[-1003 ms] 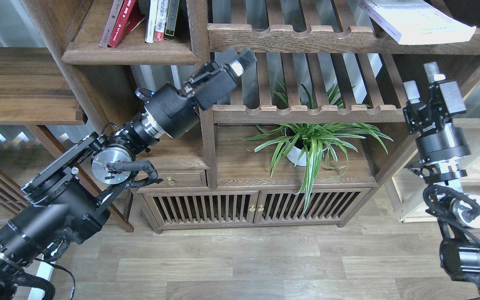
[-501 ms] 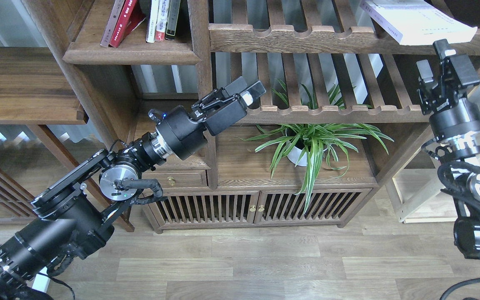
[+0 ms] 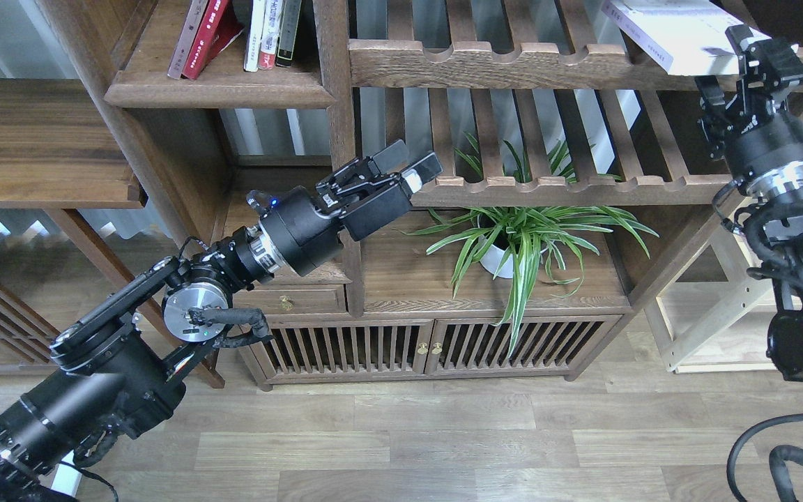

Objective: Organize books on shelf
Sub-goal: 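Raise the right gripper to the white book on the upper shelf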

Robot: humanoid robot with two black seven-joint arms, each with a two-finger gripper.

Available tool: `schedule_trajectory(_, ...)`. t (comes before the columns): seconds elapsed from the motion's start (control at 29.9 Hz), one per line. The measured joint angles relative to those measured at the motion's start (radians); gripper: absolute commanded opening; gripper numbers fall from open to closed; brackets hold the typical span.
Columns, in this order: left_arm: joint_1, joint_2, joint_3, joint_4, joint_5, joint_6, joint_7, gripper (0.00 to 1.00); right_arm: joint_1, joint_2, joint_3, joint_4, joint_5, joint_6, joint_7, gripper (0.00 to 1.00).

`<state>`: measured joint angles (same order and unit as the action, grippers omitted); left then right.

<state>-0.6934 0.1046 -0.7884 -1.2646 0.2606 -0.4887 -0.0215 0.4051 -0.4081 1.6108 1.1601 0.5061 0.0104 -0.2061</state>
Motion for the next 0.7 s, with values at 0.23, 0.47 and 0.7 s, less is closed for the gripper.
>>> schedule_trajectory(0.23,0.002,0.003,0.0,-0.002,0.0,0.0,0.001,0.98,0.006,-0.058,0.001,-0.001,0.041,-0.079,-0.005,0.58)
schedule_trajectory(0.47,0.002,0.001,0.0,-0.002,0.0,0.0,0.002,0.98,0.032,-0.082,0.0,-0.011,0.059,-0.148,-0.037,0.58)
schedule_trajectory(0.7,0.002,0.002,0.0,-0.002,0.0,0.0,0.002,0.98,0.037,-0.079,-0.02,-0.015,0.06,-0.156,-0.054,0.58)
